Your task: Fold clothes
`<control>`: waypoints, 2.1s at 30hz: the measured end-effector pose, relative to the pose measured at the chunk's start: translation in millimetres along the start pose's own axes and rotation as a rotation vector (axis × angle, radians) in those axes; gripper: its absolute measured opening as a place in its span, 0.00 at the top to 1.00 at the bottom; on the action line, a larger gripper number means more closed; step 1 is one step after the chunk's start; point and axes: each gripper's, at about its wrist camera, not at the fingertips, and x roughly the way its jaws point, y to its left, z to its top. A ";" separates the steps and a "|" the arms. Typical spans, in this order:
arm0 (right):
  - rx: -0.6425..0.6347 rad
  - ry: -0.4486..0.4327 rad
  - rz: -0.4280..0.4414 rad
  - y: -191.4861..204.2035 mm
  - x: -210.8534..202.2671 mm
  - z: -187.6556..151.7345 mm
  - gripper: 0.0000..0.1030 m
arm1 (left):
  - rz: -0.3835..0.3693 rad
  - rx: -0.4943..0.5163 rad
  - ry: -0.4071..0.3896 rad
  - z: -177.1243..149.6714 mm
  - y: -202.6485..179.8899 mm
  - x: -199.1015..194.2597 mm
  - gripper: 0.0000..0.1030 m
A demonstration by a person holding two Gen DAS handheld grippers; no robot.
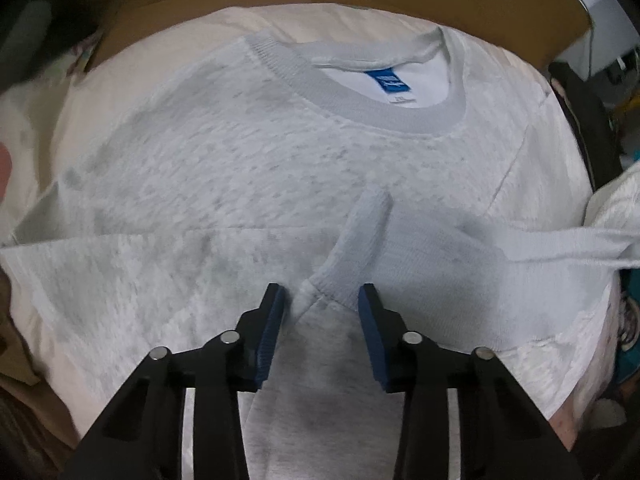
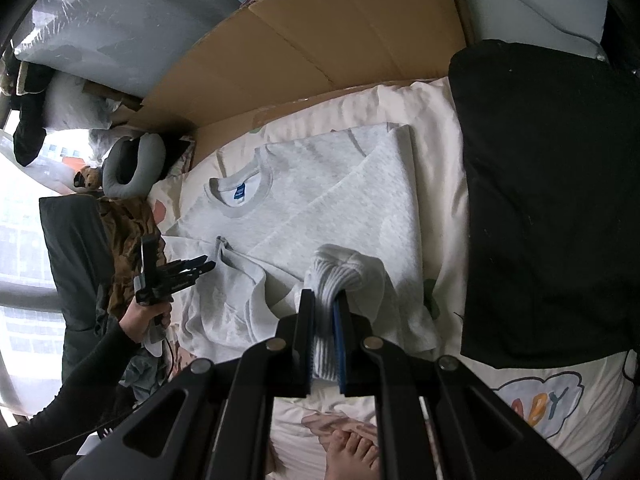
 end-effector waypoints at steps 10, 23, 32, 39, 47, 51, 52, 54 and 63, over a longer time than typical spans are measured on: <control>0.018 0.002 -0.011 -4.2 6.8 0.0 0.93 | 0.048 0.083 0.049 16.3 -17.8 8.5 0.75; 0.036 -0.004 0.009 -6.0 7.3 2.4 0.93 | 0.019 0.021 -0.082 4.5 -7.7 -49.1 0.93; 0.028 -0.010 0.036 2.7 3.0 3.3 0.93 | 0.003 -0.065 -0.213 -29.6 3.0 -110.2 0.93; 0.028 -0.011 0.070 11.7 -1.4 4.8 0.93 | 0.033 -0.145 -0.348 -61.2 23.8 -150.1 0.93; 0.026 -0.004 0.104 27.8 3.2 16.7 0.93 | 0.071 -0.236 -0.463 -81.4 49.3 -180.5 0.93; 0.018 -0.032 0.107 41.1 2.8 26.0 0.93 | 0.077 -0.256 -0.498 -80.5 55.3 -187.0 0.93; 0.015 -0.045 0.107 45.4 1.2 29.0 0.93 | 0.078 -0.258 -0.509 -79.6 55.9 -189.5 0.94; 0.009 -0.071 0.107 52.4 -2.8 34.4 0.93 | 0.077 -0.259 -0.535 -77.5 56.9 -196.0 0.94; 0.036 -0.192 0.092 68.8 -23.1 51.4 0.93 | 0.082 -0.268 -0.607 -65.2 63.5 -213.7 0.94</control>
